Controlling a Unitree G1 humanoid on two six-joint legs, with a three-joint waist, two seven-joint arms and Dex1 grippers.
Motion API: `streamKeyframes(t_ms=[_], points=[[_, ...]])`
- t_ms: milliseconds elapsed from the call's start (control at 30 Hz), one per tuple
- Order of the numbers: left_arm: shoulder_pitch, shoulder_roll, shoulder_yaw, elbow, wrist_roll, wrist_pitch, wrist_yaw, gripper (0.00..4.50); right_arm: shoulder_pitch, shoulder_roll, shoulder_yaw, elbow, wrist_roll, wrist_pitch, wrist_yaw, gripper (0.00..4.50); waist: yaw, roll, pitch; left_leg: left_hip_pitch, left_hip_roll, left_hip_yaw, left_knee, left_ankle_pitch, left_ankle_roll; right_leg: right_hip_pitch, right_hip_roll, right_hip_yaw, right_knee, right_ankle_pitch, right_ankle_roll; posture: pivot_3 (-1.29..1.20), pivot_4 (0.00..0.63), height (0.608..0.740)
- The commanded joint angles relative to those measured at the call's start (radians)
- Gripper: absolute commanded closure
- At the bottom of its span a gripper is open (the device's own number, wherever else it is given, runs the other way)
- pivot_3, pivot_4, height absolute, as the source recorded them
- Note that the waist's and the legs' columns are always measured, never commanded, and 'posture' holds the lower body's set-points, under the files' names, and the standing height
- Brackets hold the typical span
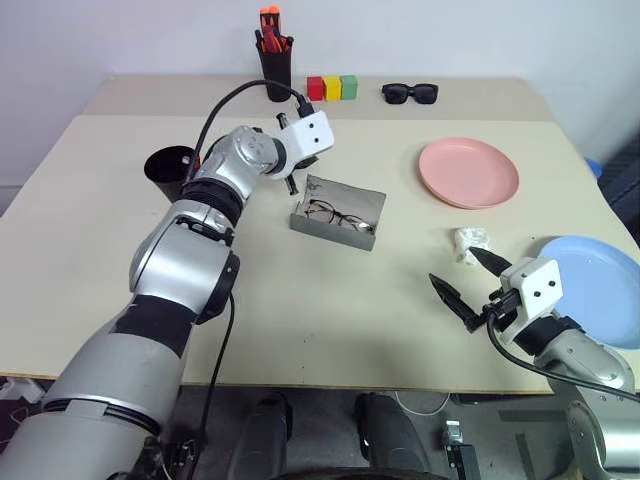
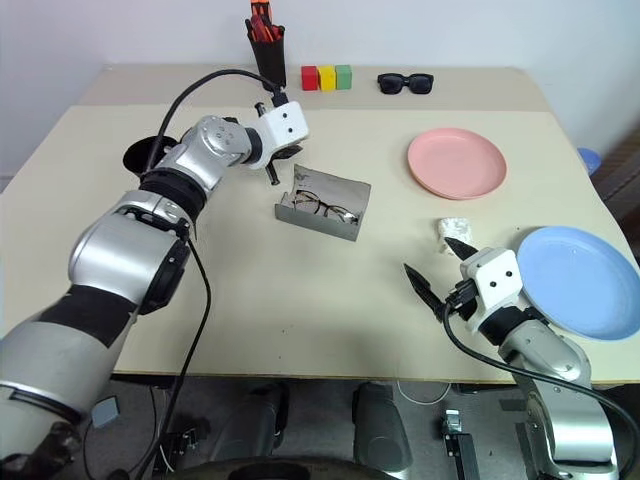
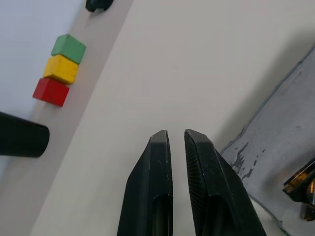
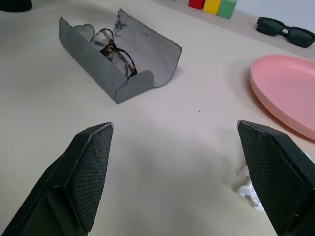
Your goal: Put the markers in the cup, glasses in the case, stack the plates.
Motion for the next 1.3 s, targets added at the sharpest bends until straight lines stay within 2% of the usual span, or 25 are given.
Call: streamKeyframes(t_ms=[33,333,600,1000,1300], points=[[-0.060,-0.019,-0.007,-0.005,0.036,0.005,0.056,4.02,-0.024,-0.008,0.002,-0.034,0.015,0.003,-0.010,0.38,0.000,0.000,0.000,0.000,0.000,0.000,0.000,0.000,0.000,0.000,0.000,0.000,0.000,0.000,0.000,0.00,0.150,0.740],[-0.072,-0.067,-0.013,0.003,0.083,0.029,0.077,4.02,-0.063,-0.017,0.018,-0.012,0.013,0.013,-0.007,0.38,-0.002,0.000,0.000,0.000,0.000,0.000,0.000,0.000,0.000,0.000,0.000,0.000,0.000,0.000,0.000,0.00,0.150,0.740],[-0.054,-0.093,-0.015,0.008,0.108,0.047,0.001,4.02,-0.076,-0.025,0.032,0.000,0.016,0.012,0.004,0.38,-0.001,0.000,0.000,0.000,0.000,0.000,0.000,0.000,0.000,0.000,0.000,0.000,0.000,0.000,0.000,0.00,0.150,0.740],[-0.056,-0.043,0.023,-0.002,0.067,0.066,-0.234,4.02,-0.100,-0.042,0.044,0.069,0.015,-0.019,0.045,0.38,-0.005,0.000,0.000,0.000,0.000,0.000,0.000,0.000,0.000,0.000,0.000,0.000,0.001,0.000,0.000,0.00,0.150,0.740],[-0.057,-0.004,0.057,-0.015,0.031,0.063,-0.295,4.02,-0.138,-0.050,0.067,0.103,0.016,-0.026,0.069,0.38,-0.004,0.000,0.000,0.000,0.000,0.000,0.000,0.000,0.000,0.000,0.000,0.000,0.001,0.000,0.000,0.00,0.150,0.740]])
